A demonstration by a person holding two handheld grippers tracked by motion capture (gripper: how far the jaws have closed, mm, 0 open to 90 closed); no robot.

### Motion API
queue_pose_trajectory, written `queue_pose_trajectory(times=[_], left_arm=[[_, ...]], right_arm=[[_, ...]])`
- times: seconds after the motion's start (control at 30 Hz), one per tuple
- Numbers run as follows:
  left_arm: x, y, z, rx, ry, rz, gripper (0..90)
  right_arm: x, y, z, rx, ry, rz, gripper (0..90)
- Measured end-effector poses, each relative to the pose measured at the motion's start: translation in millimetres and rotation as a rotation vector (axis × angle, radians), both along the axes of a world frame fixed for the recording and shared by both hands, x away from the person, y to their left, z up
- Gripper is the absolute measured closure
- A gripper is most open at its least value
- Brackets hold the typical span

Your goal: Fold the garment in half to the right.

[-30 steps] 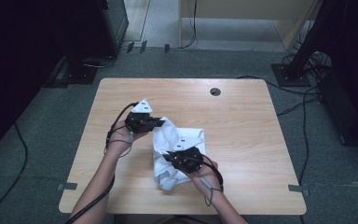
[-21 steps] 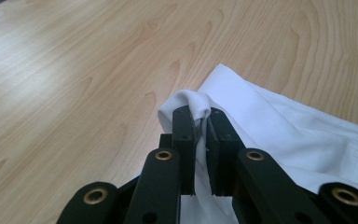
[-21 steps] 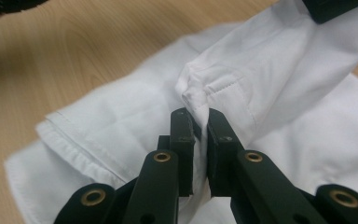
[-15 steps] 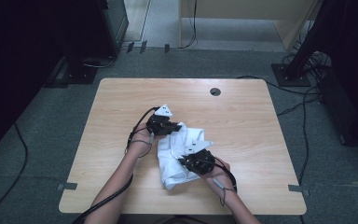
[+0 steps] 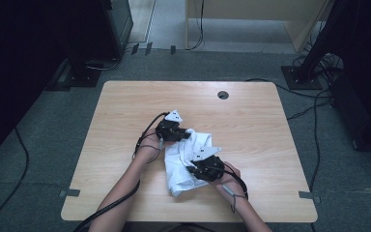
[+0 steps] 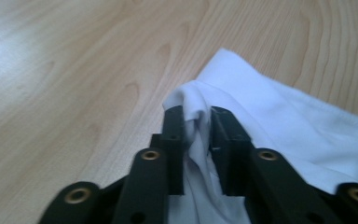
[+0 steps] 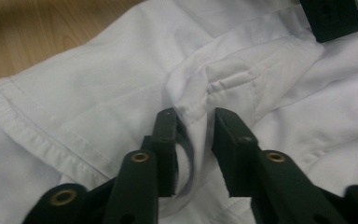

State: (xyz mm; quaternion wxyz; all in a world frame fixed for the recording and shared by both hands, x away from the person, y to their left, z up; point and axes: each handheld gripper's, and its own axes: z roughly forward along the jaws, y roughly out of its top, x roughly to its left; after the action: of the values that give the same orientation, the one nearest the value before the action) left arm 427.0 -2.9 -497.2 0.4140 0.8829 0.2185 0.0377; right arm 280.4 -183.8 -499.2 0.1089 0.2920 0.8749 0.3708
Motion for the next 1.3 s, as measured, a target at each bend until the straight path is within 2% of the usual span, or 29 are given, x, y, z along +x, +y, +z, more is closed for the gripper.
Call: queue_pose_trajectory(times=[0.03, 0.07, 0.13, 0.17, 0.33, 0.43, 0.5, 0.6, 0.7, 0.83, 0.97, 1.1, 1.27, 1.3], left_arm=[[0.1, 2.1, 3.1, -0.018, 0.002, 0.004, 69.0], [-0.3, 3.2, 6.3, -0.033, -0.007, 0.019, 60.1], [-0.4, 4.7, 10.0, -0.040, -0.012, 0.032, 47.8], [-1.2, 8.1, 17.5, -0.069, -0.016, 0.051, 42.6], [-4.0, 21.9, 33.1, -0.116, -0.053, 0.081, 32.8], [-4.1, 28.4, 36.4, -0.121, -0.063, 0.095, 31.3], [-3.7, 33.1, 36.6, -0.101, -0.074, 0.111, 31.2], [-4.8, 36.6, 30.6, -0.062, -0.077, 0.114, 30.6], [-5.5, 38.2, 25.2, -0.046, -0.075, 0.123, 30.5], [-4.3, 42.0, 16.7, -0.041, -0.062, 0.127, 30.9], [-1.2, 45.0, 11.7, -0.013, -0.060, 0.149, 30.9], [2.2, 47.9, 10.0, -0.016, -0.057, 0.183, 30.8], [3.5, 47.4, 5.9, -0.001, -0.059, 0.191, 30.7], [3.7, 46.2, 3.1, 0.016, -0.061, 0.190, 30.6]], right_arm=[[-0.6, -1.3, 2.0, 0.008, -0.006, 0.001, 64.2], [-0.8, -2.9, 4.2, 0.014, -0.011, 0.003, 60.2], [-0.9, -6.3, 9.0, 0.030, -0.021, 0.010, 52.9], [-1.2, -8.5, 12.3, 0.042, -0.026, 0.011, 49.7], [-4.2, -18.6, 27.3, 0.072, -0.058, 0.013, 45.5], [-7.1, -26.6, 39.2, 0.091, -0.080, 0.011, 43.8], [-7.7, -28.9, 42.6, 0.094, -0.088, 0.010, 43.4], [-9.5, -38.0, 56.7, 0.085, -0.140, -0.015, 43.7], [-7.5, -40.9, 60.3, 0.092, -0.141, -0.016, 44.0], [2.4, -35.1, 52.5, 0.064, -0.121, -0.004, 44.9], [7.3, -29.2, 48.2, 0.068, -0.112, 0.008, 45.3], [15.0, -16.5, 47.2, 0.068, -0.117, 0.041, 45.3], [27.0, -5.0, 40.0, 0.051, -0.101, 0.053, 45.3], [30.2, -3.8, 37.0, 0.050, -0.092, 0.053, 45.3]])
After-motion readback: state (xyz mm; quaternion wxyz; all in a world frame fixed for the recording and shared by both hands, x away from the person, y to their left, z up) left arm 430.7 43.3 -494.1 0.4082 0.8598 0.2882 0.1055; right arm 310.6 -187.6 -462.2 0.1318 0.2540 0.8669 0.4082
